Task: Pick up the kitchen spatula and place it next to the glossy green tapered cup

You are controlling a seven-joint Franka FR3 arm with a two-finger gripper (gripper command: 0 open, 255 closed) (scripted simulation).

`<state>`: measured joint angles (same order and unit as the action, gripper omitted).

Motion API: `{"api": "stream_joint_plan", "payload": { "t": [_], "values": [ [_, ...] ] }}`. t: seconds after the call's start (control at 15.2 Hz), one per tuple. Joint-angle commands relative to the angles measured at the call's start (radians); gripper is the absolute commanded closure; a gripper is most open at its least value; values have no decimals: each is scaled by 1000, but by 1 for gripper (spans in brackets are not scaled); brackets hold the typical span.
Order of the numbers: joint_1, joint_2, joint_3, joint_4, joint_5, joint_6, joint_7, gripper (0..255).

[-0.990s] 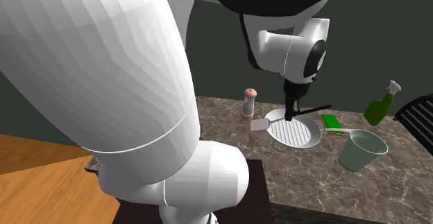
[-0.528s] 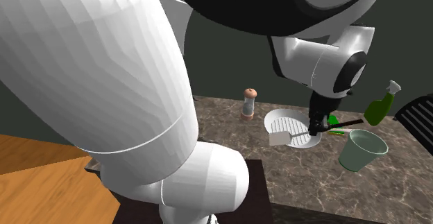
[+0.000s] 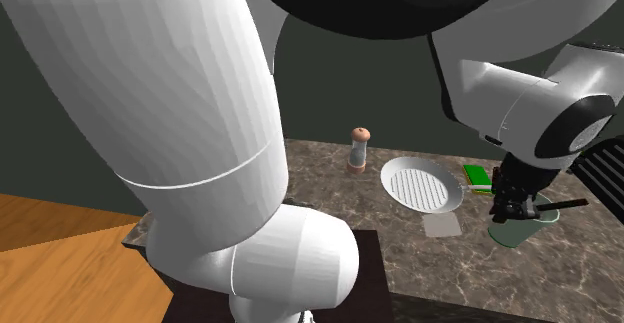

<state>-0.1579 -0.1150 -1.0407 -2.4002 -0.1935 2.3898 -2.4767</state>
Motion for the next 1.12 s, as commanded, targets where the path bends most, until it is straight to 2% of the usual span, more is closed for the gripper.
{"api": "stream_joint_plan", "payload": {
  "t": [0.0, 0.07, 0.13, 0.26, 1.06],
  "values": [
    [3, 58, -55, 34, 74, 7, -108, 255],
    [0, 90, -77, 52, 119, 7, -164, 255],
    [-9, 144, -101, 80, 194, 4, -250, 255],
    [-20, 186, -91, 71, 251, 30, -291, 255],
    [-167, 393, 77, 48, 552, 155, -500, 255]
  ]
}}
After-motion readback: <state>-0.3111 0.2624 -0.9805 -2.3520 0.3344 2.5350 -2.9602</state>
